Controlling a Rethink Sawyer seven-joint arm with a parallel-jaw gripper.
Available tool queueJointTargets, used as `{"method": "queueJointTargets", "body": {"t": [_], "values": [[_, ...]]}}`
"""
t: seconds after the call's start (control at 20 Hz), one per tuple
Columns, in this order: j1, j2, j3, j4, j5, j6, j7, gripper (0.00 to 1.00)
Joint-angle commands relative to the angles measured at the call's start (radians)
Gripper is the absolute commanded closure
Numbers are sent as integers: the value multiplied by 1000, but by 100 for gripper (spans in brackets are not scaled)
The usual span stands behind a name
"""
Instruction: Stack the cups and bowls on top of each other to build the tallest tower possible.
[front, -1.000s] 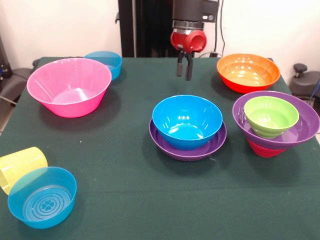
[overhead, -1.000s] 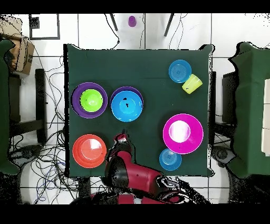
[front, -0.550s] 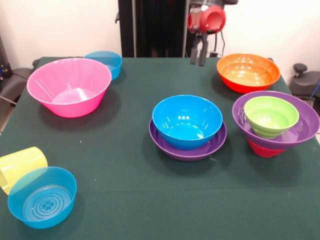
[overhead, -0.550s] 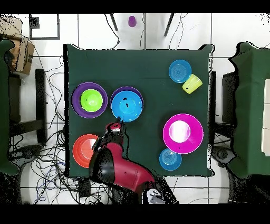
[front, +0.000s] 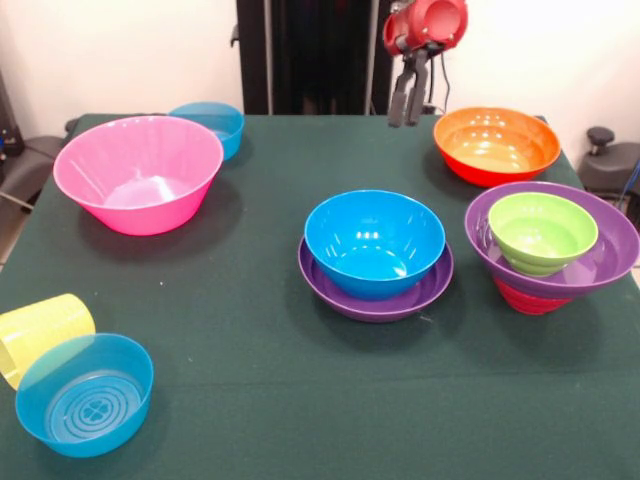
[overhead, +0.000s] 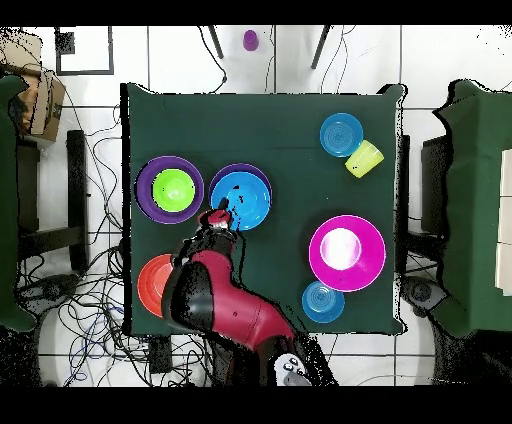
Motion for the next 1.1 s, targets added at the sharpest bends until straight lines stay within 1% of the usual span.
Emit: {"method": "queueJointTargets", "body": {"t": [0.05,0.15,0.25,0.7,0.9,1.1], "values": [[-58,168,114,-87,-57,-67,222,0],[-70,198,114,-98,-74,-98,227,0],[-75,208,114,-102,-76,-106,223,0],[-80,201,136,-93,-69,-101,207,0],[-78,217,139,-114,-64,-103,196,0],[-81,255,147,-146,-71,-111,182,0]]}}
